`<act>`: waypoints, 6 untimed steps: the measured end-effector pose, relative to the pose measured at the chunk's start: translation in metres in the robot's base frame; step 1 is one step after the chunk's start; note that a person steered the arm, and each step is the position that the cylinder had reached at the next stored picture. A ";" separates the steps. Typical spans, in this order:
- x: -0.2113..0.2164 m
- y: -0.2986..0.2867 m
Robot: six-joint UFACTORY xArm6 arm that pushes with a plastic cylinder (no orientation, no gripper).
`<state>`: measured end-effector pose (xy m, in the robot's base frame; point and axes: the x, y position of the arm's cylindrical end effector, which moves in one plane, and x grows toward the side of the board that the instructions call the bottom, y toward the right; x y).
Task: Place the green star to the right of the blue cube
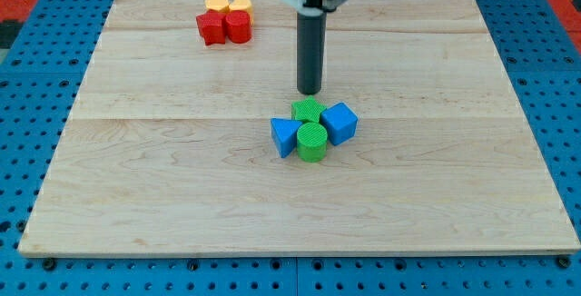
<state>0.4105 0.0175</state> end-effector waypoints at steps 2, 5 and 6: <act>0.033 -0.032; 0.026 0.059; 0.061 0.071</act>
